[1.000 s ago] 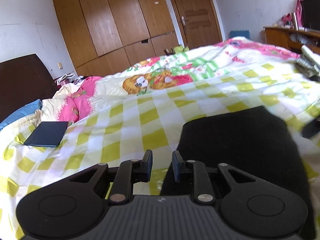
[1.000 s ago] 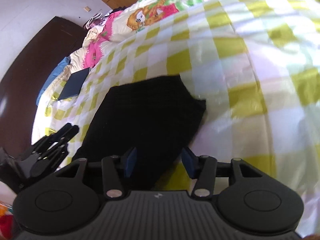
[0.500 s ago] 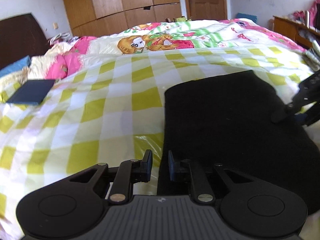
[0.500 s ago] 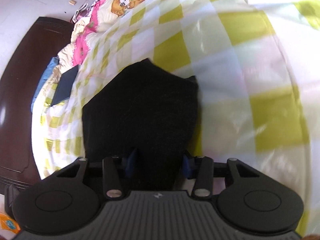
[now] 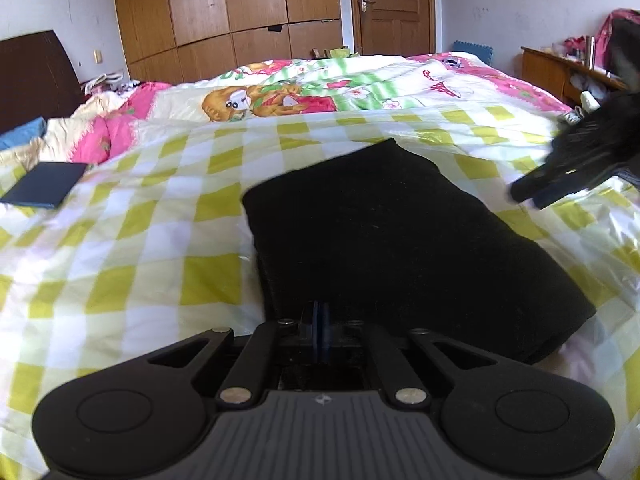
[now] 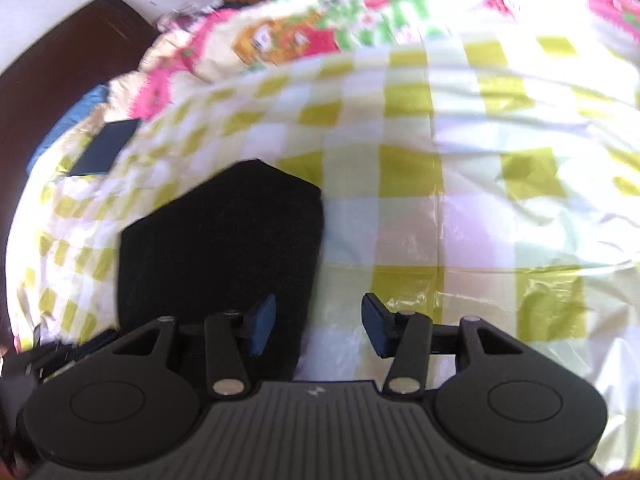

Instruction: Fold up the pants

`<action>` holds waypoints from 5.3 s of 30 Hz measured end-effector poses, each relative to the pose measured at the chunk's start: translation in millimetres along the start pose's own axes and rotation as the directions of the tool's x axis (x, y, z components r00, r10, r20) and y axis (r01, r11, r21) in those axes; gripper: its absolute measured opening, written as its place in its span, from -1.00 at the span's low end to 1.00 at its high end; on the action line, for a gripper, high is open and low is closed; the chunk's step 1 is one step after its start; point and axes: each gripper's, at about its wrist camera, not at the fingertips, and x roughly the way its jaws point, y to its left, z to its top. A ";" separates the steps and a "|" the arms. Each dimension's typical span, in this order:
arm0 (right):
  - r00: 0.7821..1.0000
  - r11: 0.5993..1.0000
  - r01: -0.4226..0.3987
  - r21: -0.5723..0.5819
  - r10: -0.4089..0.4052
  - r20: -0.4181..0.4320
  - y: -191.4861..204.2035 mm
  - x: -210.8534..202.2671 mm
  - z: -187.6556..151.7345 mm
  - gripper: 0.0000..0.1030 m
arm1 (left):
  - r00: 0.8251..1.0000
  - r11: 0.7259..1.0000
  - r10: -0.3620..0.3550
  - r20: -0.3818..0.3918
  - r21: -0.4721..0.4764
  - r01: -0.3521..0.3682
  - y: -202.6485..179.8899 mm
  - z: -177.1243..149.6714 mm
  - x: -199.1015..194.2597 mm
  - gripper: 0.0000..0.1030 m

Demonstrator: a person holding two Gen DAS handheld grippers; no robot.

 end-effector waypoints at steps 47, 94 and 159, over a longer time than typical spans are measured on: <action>0.990 0.997 0.048 -0.053 -0.041 0.137 28.3 44.6 -24.9 0.28 | 0.997 0.996 -0.071 -0.019 0.046 0.072 29.3 23.4 39.7 -0.43; 0.976 0.962 0.202 -0.186 -0.183 0.116 30.2 -12.9 -61.4 0.15 | 0.979 0.984 0.127 -0.161 -0.103 -0.145 -39.9 -1.2 38.9 -0.16; 0.981 0.985 0.169 -0.044 -0.164 0.102 46.4 -69.0 -172.6 0.13 | 0.985 0.983 0.155 -0.077 -0.090 -0.162 -112.4 -52.7 -68.9 1.00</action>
